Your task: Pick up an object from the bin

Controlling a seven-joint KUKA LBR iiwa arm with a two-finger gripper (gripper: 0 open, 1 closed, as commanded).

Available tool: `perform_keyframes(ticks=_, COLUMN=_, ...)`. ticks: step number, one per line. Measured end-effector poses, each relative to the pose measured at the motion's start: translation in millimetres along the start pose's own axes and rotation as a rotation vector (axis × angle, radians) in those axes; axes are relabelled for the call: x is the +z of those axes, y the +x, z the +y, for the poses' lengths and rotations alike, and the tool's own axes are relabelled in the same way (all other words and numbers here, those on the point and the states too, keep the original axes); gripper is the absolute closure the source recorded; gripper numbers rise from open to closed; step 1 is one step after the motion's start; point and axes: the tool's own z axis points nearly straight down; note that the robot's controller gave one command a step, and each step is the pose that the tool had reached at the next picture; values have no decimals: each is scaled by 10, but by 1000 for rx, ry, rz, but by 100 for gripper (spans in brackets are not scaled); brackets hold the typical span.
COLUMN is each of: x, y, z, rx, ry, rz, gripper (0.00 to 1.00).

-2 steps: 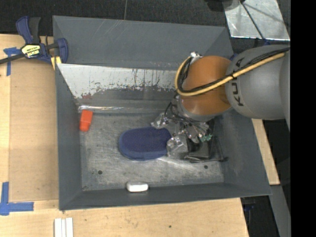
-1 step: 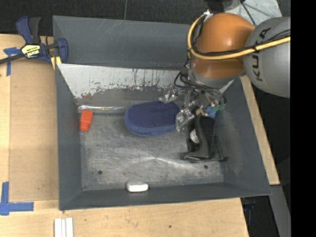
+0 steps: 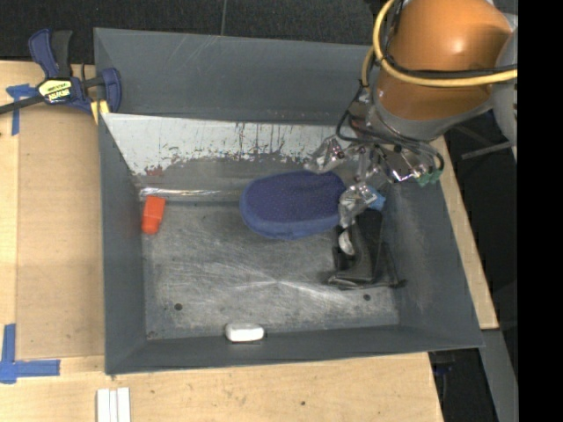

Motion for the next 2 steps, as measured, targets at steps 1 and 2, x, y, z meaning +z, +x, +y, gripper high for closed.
perform_keyframes(ticks=1, x=216, y=194, z=-131, rx=-122, ry=-5, rz=10, gripper=100)
perform_keyframes(ticks=2, x=702, y=-231, z=-9, rx=-251, ry=-7, rz=9, gripper=100)
